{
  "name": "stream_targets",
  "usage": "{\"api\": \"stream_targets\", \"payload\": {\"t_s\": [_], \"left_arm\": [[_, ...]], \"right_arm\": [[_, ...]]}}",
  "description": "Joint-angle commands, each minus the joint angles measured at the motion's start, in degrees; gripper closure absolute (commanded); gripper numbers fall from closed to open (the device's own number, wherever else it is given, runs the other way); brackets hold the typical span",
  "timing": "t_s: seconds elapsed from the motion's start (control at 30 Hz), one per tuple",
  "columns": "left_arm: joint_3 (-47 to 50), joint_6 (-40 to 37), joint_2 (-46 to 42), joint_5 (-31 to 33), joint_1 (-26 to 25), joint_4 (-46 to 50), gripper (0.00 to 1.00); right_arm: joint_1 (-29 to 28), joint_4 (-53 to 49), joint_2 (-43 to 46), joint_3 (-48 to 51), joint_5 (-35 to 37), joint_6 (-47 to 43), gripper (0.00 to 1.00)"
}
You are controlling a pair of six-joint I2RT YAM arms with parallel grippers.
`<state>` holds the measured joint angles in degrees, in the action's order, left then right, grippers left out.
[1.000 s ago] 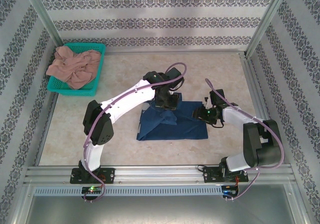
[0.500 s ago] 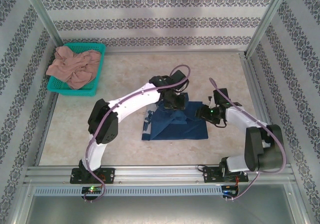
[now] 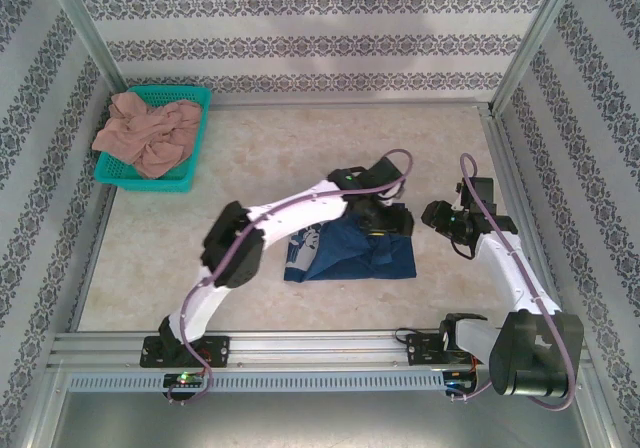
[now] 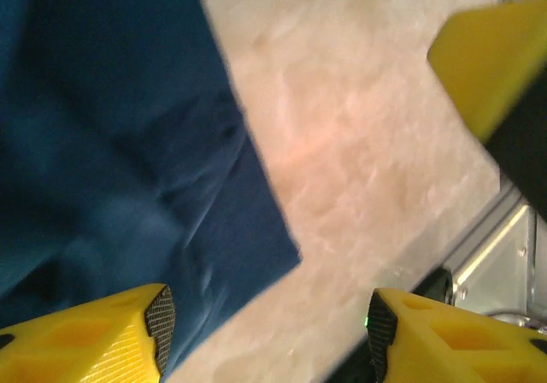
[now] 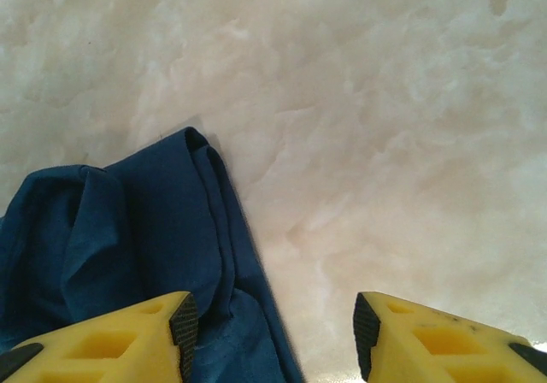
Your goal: Fold the inside-out t-shirt
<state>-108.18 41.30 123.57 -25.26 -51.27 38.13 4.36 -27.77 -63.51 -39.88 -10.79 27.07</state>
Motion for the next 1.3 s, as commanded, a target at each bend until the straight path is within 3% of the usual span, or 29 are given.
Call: {"api": "stream_targets", "payload": {"t_s": [0.0,0.1,0.2,0.37,0.53,0.7,0.87,1.0,1.13,1.27], "left_arm": [[13.9,-4.2,-15.9,1.9,3.9,-5.6,0.34],[28.8,-1.9,-26.1,6.9,8.3,-8.5,0.25],[37.0,-0.5,-28.6,4.3,13.5,-10.1,0.23],[37.4,-1.6,-24.8,-3.0,13.9,-16.1,0.18],[37.9,-1.4,-20.8,-5.4,12.4,-20.6,0.19],[42.3,0.9,-20.9,-5.5,10.9,-26.8,0.28],[44.4,0.3,-21.9,-5.4,7.9,-32.5,0.46],[43.2,-1.5,-21.0,-5.5,4.1,-36.5,0.54],[38.2,-7.0,-18.2,-3.5,-2.1,-35.6,0.54],[30.4,-11.5,-12.7,-3.3,-6.6,-31.9,0.45]], "right_arm": [[-1.8,1.6,1.9,2.0,-4.7,0.1,0.44],[-9.1,4.6,0.3,1.2,-4.5,-1.2,0.36],[-16.9,4.5,-5.6,-2.5,0.2,-2.1,0.29],[-23.4,5.6,-13.5,-6.4,3.8,-2.4,0.21],[-26.8,6.9,-19.9,-8.7,5.5,-1.8,0.18],[-27.2,9.2,-23.6,-9.8,3.8,-1.5,0.27],[-24.3,7.0,-25.3,-12.1,6.2,-3.0,0.55],[-19.9,5.3,-25.9,-13.1,4.1,-4.1,0.66],[-14.6,3.2,-27.9,-15.5,0.1,-4.8,0.70],[-8.6,0.7,-29.1,-17.3,-4.3,-5.1,0.65]]}}
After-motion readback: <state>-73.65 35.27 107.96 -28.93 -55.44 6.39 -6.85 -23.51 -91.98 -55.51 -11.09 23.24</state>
